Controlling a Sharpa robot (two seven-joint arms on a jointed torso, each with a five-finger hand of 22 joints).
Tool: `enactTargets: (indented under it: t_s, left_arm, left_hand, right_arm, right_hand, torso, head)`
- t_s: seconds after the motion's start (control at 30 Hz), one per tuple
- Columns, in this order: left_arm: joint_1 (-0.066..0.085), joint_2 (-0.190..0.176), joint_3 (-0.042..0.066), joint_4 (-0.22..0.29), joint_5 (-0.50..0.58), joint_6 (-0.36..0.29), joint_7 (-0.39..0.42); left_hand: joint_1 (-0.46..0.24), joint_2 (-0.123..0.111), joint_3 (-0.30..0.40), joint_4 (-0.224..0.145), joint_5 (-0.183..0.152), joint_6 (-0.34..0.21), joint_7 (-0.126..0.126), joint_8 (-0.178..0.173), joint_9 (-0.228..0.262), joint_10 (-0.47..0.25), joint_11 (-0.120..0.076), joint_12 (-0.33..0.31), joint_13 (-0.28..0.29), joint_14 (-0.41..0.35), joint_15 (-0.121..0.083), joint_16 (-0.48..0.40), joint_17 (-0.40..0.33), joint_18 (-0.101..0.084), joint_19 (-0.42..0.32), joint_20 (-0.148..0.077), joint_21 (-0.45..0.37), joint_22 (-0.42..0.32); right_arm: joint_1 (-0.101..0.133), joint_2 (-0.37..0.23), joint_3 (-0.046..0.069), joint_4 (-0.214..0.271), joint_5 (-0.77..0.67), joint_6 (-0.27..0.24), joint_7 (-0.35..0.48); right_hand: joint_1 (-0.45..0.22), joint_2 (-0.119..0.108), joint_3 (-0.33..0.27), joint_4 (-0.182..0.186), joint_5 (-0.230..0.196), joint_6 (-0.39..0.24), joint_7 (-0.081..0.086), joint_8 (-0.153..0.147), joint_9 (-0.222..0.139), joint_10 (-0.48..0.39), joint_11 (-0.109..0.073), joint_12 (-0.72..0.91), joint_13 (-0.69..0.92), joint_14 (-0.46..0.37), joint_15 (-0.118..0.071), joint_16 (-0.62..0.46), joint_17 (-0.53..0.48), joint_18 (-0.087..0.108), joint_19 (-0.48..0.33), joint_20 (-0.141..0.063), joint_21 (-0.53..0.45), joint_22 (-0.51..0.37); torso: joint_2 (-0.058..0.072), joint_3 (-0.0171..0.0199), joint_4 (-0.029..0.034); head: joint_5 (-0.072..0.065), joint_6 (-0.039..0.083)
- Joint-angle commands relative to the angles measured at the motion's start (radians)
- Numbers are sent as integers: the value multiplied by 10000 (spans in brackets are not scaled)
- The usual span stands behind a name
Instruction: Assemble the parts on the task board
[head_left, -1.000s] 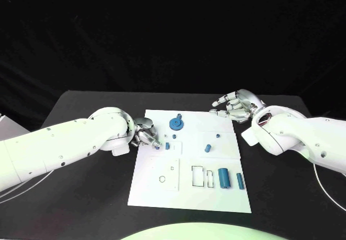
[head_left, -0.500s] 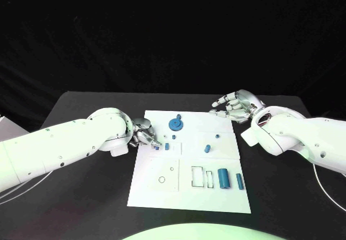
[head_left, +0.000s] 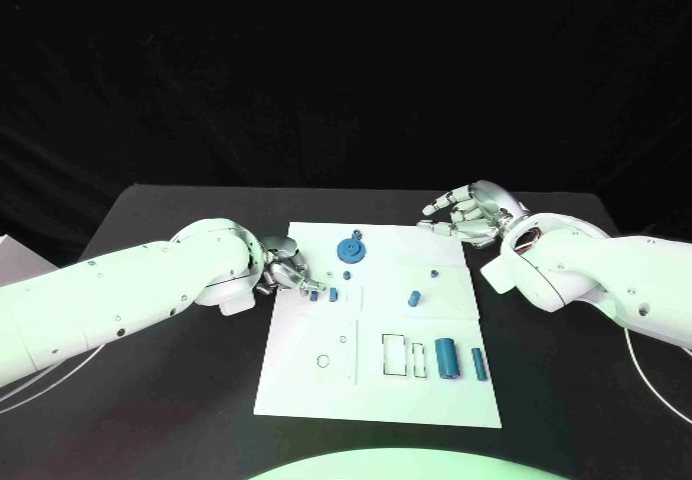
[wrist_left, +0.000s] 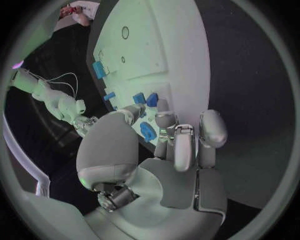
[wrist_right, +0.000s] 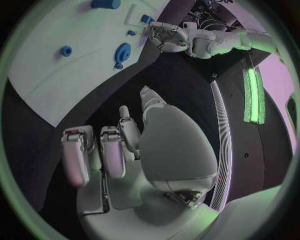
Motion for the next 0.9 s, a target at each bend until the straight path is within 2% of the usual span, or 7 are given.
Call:
enactTargets:
  t_s: [0.03, 0.3, 0.43, 0.53, 0.7, 0.8, 0.9]
  left_arm:
    - [-13, -36, 20, 55, 220, -634, 176]
    - [-26, -205, 79, 169, 1061, -1678, 895]
    - [-27, -291, 113, 234, 1852, -2592, 2092]
    - [-27, -311, 124, 266, 2258, -3221, 3581]
    - [-28, -243, 121, 298, 1450, -3892, 4994]
    - [-38, -143, 72, 276, 563, -4031, 5399]
    - [-109, -43, 12, 246, -369, -4025, 5602]
  left_hand:
    - [-42, -37, -250, 26, -149, 1, 43, -60, -19, -85, -3, -17, -35, 793, -70, -2, 1586, -59, 19, -10, -38, -22]
    - [-18, 70, -558, 20, -192, -187, 99, -122, -31, -377, 43, -361, -520, 692, -52, -155, 1202, -3, -148, 3, -193, -286]
    - [288, 229, -895, 17, -75, -764, 339, -215, -13, -1339, 266, -1294, -1818, 429, 132, -528, 393, 196, -876, 153, -843, -1304]
    - [1519, 333, -701, -57, 65, -2019, 962, -575, -135, -2931, 853, -1982, -2469, -916, 660, -1881, -2229, 686, -3075, 548, -2822, -4024]
    - [2557, 49, -633, -92, 33, -2685, 1380, -932, -483, -4039, 1251, -2590, -3014, -1618, 1029, -2305, -3177, 731, -3317, 924, -3244, -4298]
    - [3719, -17, -70, -425, 14, -3017, 1426, -1344, -885, -4755, 1381, -3502, -3767, -2963, 1147, -3463, -5085, 750, -3625, 1063, -3705, -4553]
    - [4093, -148, 229, -571, -16, -2861, 1477, -1513, -1162, -5030, 1470, -4046, -4317, -3738, 1235, -4119, -6187, 751, -3760, 1155, -3956, -4698]
  right_arm:
    - [-14, 4, 2, 7, -75, 111, 104]
    - [-30, -6, 2, 3, -67, 110, 104]
    - [-32, -18, 2, 2, -65, 88, 106]
    - [-33, -34, 2, 1, -65, 65, 110]
    - [-34, -55, 2, -4, -65, 59, 103]
    - [-34, -59, 2, -8, -65, 56, 105]
    - [-33, -57, 2, -7, -65, 62, 113]
  right_hand:
    - [-22, 17, -69, 8, 0, -39, 9, 33, -9, -38, -28, 16, 215, 981, -39, -53, 2417, 12, 913, -17, -59, 2475]
    - [-22, 17, -69, 8, 0, -39, 9, 33, -9, -38, -28, 16, 215, 981, -39, -53, 2417, 12, 913, -17, -59, 2475]
    - [-41, 24, -79, 10, 1, -43, 10, 33, -12, -34, -27, 21, 218, 982, -39, -50, 2421, 9, 918, -17, -46, 2482]
    - [-41, 24, -79, 10, 1, -43, 10, 33, -12, -34, -27, 21, 218, 982, -39, -50, 2421, 9, 918, -17, -46, 2482]
    - [-46, 30, -80, 8, 4, -44, 10, 34, -14, -55, -27, -3, 195, 973, -38, -68, 2390, 16, 904, -17, -80, 2466]
    - [-39, 35, -78, 2, 11, -45, 9, 35, -15, -102, -28, -56, 144, 965, -38, -85, 2361, 26, 888, -17, -120, 2448]
    - [5, 57, -65, -9, 34, -51, 6, 42, -27, -523, -34, -553, -319, 924, -42, -168, 2219, 55, 837, -18, -249, 2389]
  torso:
    - [3, -4, -5]
    - [6, 3, -4]
    - [7, 11, -3]
    - [11, 12, 6]
    - [8, 18, 14]
    - [1, 17, 13]
    - [1, 11, 13]
  head:
    - [-31, 44]
    - [-80, 75]
    - [-105, 75]
    - [-134, 78]
    - [-115, 90]
    - [-93, 85]
    - [-96, 91]
